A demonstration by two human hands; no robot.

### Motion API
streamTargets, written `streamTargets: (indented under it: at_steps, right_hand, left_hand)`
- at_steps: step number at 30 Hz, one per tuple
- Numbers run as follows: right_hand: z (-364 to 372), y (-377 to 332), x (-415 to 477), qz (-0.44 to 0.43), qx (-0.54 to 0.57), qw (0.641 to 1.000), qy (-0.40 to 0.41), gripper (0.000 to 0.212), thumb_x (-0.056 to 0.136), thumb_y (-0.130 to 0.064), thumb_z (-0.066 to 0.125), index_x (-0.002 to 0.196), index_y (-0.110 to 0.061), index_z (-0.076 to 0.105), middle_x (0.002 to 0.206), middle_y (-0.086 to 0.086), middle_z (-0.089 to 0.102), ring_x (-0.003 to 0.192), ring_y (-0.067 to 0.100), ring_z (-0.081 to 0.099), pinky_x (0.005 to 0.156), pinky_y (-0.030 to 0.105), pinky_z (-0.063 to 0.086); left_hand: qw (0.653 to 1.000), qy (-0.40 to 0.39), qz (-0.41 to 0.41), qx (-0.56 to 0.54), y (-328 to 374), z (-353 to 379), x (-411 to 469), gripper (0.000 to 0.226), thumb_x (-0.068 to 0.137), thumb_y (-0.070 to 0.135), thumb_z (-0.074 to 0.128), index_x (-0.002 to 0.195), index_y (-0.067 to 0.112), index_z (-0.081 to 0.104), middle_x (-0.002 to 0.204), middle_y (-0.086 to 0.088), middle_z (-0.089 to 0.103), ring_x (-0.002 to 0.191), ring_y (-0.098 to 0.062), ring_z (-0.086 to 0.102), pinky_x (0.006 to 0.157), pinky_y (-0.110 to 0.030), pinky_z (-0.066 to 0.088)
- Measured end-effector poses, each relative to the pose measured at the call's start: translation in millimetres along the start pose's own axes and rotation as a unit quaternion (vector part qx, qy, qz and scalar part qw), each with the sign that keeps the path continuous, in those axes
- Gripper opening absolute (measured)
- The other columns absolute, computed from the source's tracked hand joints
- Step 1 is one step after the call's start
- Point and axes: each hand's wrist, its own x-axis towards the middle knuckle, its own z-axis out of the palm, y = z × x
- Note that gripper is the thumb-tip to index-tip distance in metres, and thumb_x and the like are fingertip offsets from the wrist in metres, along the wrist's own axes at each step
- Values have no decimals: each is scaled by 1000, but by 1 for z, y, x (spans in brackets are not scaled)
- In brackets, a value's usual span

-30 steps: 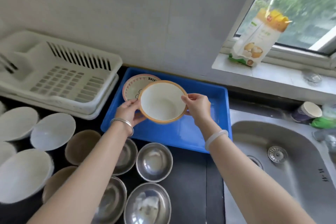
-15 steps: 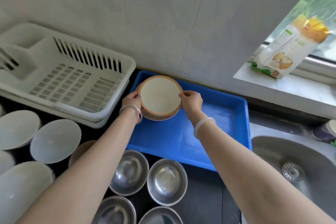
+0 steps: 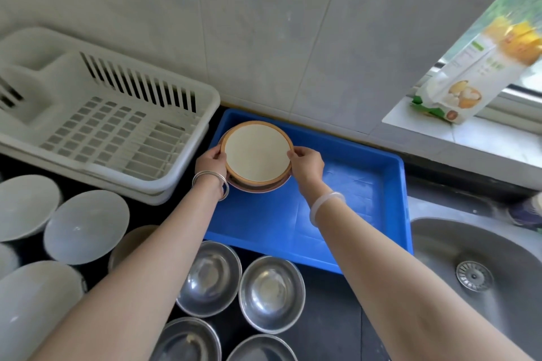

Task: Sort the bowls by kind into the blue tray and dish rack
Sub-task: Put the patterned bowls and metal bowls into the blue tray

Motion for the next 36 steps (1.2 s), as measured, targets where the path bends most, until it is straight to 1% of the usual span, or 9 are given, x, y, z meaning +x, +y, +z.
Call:
streamTargets:
  at_steps: [3,6,9,14,20,25,28,32,36]
  right_hand:
    - [1,0,-3,-2,12,1000,-4,25,95,-19,52,113,-12,68,99,5,69,88,23,65,79,36,57]
    - [-2,1,-8,-9,19,1000,-8,29,96,-20,48,116,-11,67,103,5,70,93,23,64,82,36,56]
    - [-8,1,-14,-9,22,999,-23,30,95,-22,48,118,-12,65,109,6,69,100,25,64,91,41,55]
    - [-36,0,-42,-43,-2,998,-45,36,94,-31,47,126,-19,58,106,-5,60,104,21,60,75,31,51]
    - [-75,32,-107,-82,10,993,-87,19,93,-27,48,102,-23,65,90,-9,68,86,14,65,78,36,51]
    - [-92,97,-155,-29,-28,990,-133,13,90,-27,52,82,-32,62,82,-11,69,82,16,66,78,34,53]
    - [-92,136,-171,23,-85,987,-133,11,88,-30,55,96,-27,62,94,-4,68,87,18,64,78,35,54]
    - [-84,160,-179,85,-54,982,-161,36,88,-30,60,122,-17,56,100,2,67,81,17,64,69,28,53]
    - [-76,158,-178,118,-2,976,-182,25,92,-18,57,114,-10,62,90,7,67,76,19,67,58,24,56]
  left_hand:
    - [999,29,21,28,-1,1,-1,36,94,5,44,128,11,54,128,-11,59,115,-30,56,100,-45,46]
    - [998,42,38,35,-1,1,-5,37,93,6,47,130,9,52,130,-9,58,116,-25,55,98,-31,44]
    - [999,26,29,1,-1,-2,-13,40,92,7,48,132,8,50,131,-11,57,117,-24,55,99,-32,44]
    - [999,-14,33,-2,-7,-17,-49,42,91,11,52,133,7,48,132,-11,56,120,-21,54,93,-24,44]
    - [998,-41,14,46,-41,-47,-126,33,90,11,56,122,5,57,104,-10,61,90,-18,59,78,-22,50]
    - [984,-26,-25,174,-94,-81,-191,21,85,12,62,105,10,66,101,-12,68,90,-22,63,92,-35,49]
    - [968,-52,-29,242,-118,-92,-215,23,82,9,65,105,7,67,105,-13,69,99,-23,64,91,-29,47]
    - [948,-110,-19,298,-130,-93,-226,31,80,4,66,111,4,64,115,-12,66,108,-20,60,95,-28,45]
    - [918,-147,-5,367,-132,-88,-225,28,79,3,65,107,8,68,111,-8,69,104,-17,63,92,-22,44]
